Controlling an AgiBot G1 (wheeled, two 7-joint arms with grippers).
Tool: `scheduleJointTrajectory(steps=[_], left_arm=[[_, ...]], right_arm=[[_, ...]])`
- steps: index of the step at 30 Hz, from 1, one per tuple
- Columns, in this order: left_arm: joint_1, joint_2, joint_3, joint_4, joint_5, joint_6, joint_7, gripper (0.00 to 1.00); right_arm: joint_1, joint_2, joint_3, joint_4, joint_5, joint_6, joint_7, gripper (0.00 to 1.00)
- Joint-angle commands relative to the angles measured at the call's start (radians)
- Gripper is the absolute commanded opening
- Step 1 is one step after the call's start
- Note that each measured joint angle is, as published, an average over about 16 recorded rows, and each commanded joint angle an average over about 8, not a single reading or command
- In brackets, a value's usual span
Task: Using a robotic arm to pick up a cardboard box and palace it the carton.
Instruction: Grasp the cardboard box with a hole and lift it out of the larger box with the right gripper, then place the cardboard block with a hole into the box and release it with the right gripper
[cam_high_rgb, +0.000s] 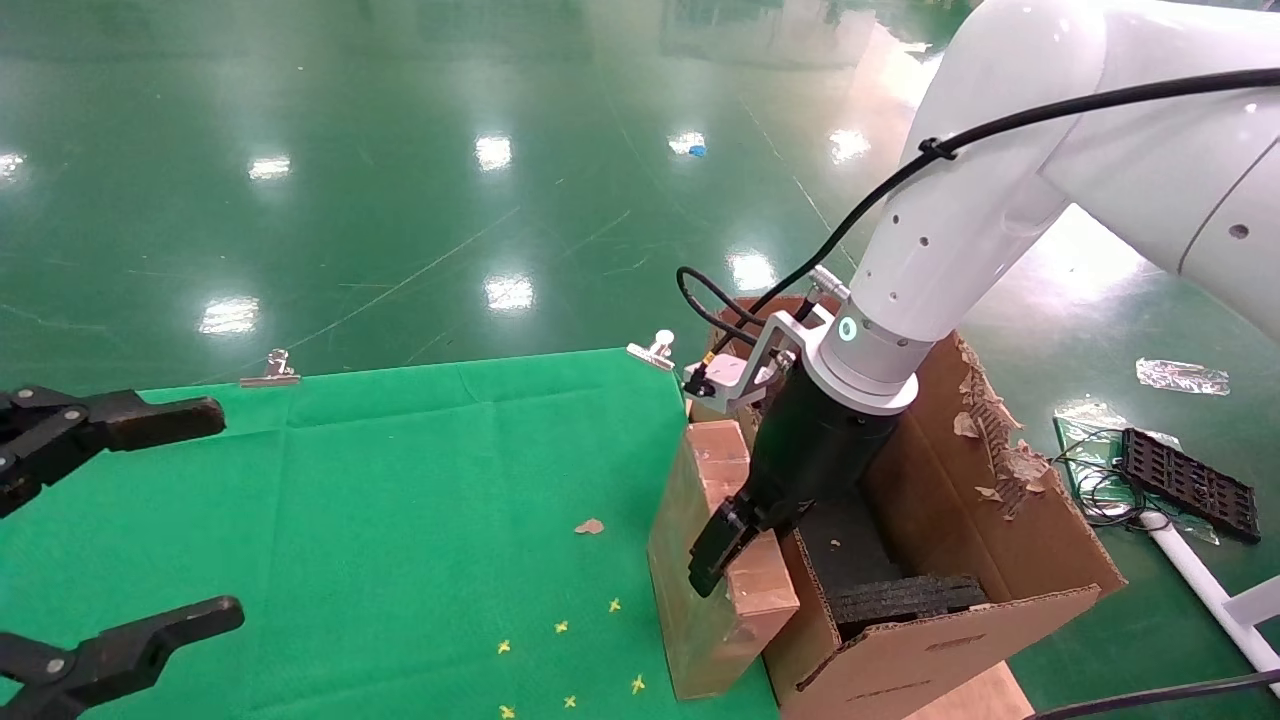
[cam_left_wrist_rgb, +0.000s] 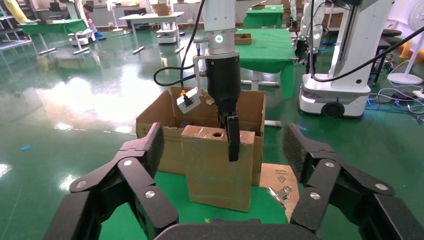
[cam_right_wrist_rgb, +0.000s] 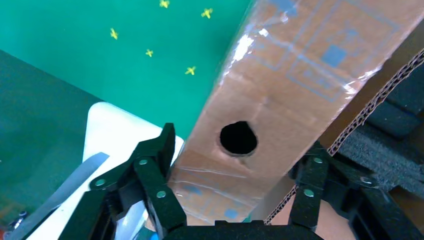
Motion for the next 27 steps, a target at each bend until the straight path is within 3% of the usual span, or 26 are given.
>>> scheduleJointTrajectory(steps=[1, 13, 19, 27], left_arm=[[0.0, 0.0, 0.0, 0.0, 0.0, 0.0, 0.0, 0.0], [0.0, 0.0, 0.001, 0.0, -0.001, 0.0, 0.0, 0.0], [0.0, -0.001, 0.001, 0.0, -0.001, -0.001, 0.001, 0.0], [0.0, -0.001, 0.002, 0.0, -0.001, -0.001, 0.001, 0.0]], right_arm=[[-0.002, 0.0, -0.003, 0.001, -0.001, -0.002, 0.002, 0.0], [0.043, 0.03, 0.018, 0.037, 0.007, 0.013, -0.073, 0.0], [0.157, 0.109, 0.092, 0.024, 0.042, 0.043, -0.2, 0.0], [0.321, 0.21, 0.145, -0.114, 0.005, 0.068, -0.329, 0.0]])
